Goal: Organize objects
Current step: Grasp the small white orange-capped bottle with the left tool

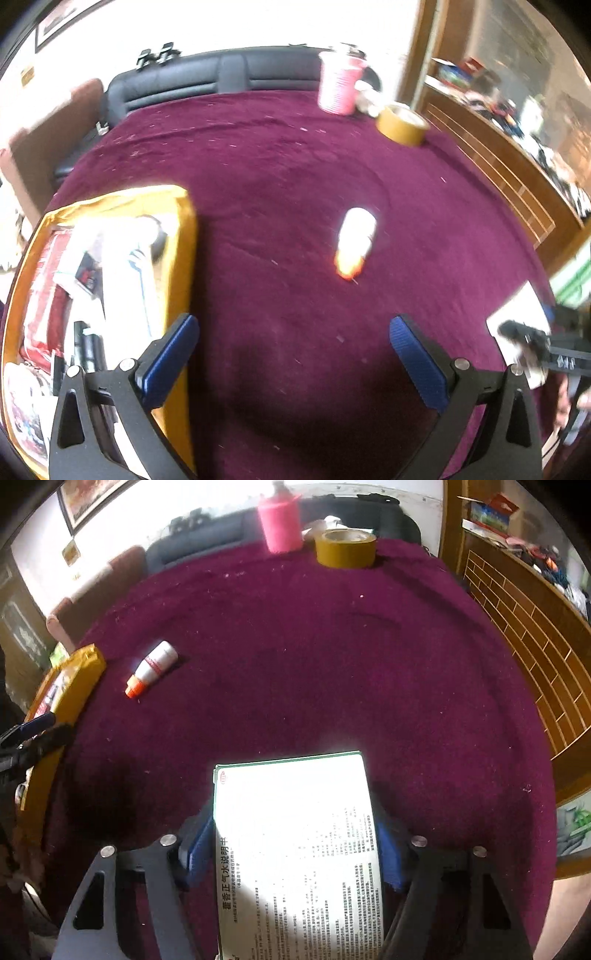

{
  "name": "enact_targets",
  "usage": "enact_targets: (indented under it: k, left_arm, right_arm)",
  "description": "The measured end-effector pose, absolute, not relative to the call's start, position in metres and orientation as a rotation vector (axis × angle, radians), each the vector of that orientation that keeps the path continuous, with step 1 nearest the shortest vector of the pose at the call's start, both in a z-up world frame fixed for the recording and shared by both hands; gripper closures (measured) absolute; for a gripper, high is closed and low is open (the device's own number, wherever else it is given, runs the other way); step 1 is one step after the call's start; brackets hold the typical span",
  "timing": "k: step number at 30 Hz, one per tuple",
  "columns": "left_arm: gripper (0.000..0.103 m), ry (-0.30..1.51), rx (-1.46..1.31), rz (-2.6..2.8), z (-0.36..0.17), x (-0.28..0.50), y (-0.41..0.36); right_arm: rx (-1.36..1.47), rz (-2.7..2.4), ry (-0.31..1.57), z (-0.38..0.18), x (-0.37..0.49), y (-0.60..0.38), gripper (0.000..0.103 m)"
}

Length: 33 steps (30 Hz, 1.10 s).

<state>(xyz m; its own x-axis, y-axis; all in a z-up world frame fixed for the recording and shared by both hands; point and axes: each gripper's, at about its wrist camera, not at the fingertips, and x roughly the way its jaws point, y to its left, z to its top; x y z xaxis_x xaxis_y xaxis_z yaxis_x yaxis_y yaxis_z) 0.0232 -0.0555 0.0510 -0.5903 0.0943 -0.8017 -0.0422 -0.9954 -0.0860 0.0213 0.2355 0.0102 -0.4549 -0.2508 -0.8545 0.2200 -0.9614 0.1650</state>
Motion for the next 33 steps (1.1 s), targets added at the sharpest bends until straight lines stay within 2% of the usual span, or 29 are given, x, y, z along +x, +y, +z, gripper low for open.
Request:
enact_targets:
  k: [6, 14, 21, 23, 24, 25, 27, 33]
  left_arm:
    - [0.0, 0.032, -1.379, 2.742, 0.054, -0.014, -0.036]
    - [0.0, 0.507, -1.393, 2.695, 0.012, -0.07, 0.031]
    - [0.001, 0.519, -1.38, 2.701, 0.004, -0.076, 0.039]
    - [0.009, 0.486, -1.379, 2.688, 0.005, -0.076, 0.039]
    - [0.026, 0.442, -1.377, 2.663, 0.005, -0.075, 0.038]
    - [0.049, 0.385, -1.378, 2.63, 0.007, -0.072, 0.038]
    - [0.076, 0.394, -1.378, 2.629, 0.009, -0.068, 0.042]
    - [0.077, 0.443, -1.308, 2.657, 0.025, -0.037, 0.047]
  right_arm:
    - [1.427, -2.48, -0.168, 0.015, 0.027, 0.258, 0.027]
    - [1.359, -2.471, -0.395, 0.023, 0.047, 0.294, 0.026]
    - [1.342, -2.417, -0.454, 0.017, 0.043, 0.292, 0.026]
    - [1.335, -2.411, -0.438, 0.017, 0.042, 0.287, 0.026]
    - [1.333, -2.411, -0.428, 0.017, 0.041, 0.284, 0.026]
    - [1.334, -2.413, -0.417, 0.017, 0.042, 0.281, 0.026]
    - [1.345, -2.416, -0.392, 0.015, 0.041, 0.277, 0.026]
    - [1.416, -2.459, -0.238, 0.008, 0.042, 0.262, 0.025]
